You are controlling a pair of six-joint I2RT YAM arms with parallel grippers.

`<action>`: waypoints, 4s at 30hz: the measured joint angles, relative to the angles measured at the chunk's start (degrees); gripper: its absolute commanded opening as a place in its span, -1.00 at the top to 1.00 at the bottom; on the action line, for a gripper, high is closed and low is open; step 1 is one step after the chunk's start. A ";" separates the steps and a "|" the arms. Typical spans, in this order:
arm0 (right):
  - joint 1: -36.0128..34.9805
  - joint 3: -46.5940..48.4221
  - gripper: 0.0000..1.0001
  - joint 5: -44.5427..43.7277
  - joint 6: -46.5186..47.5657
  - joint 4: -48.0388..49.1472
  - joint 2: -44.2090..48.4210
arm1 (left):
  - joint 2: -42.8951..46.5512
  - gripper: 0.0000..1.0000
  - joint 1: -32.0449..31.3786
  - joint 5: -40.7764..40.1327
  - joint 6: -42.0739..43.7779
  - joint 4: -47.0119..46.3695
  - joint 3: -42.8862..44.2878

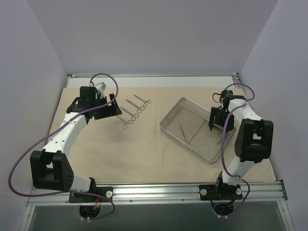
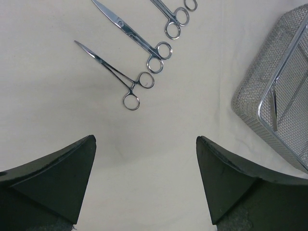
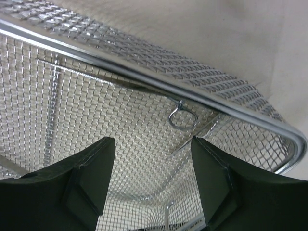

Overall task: Open and lay out the surgical kit
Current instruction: Move the medical item into the container, then adjust the medical item in the container.

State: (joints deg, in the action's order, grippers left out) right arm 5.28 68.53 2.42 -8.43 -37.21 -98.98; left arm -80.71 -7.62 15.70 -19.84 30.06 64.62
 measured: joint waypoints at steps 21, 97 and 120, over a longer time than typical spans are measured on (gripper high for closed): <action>-3.61 -4.90 0.24 2.82 -1.33 10.73 -3.04 | 0.00 -0.88 -0.02 -0.57 1.03 2.34 0.13; -18.80 8.20 0.56 2.95 -4.02 3.56 -12.52 | -5.25 -0.88 0.20 13.88 -1.60 1.29 2.12; -18.01 14.49 0.26 -5.95 -1.05 -2.75 -10.58 | -6.99 -0.88 0.22 14.12 -0.90 2.03 3.65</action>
State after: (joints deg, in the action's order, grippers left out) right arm -12.73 83.02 -3.53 -9.47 -39.97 -109.56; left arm -87.70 -7.40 29.82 -20.73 32.10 68.27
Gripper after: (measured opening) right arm 0.367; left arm 0.938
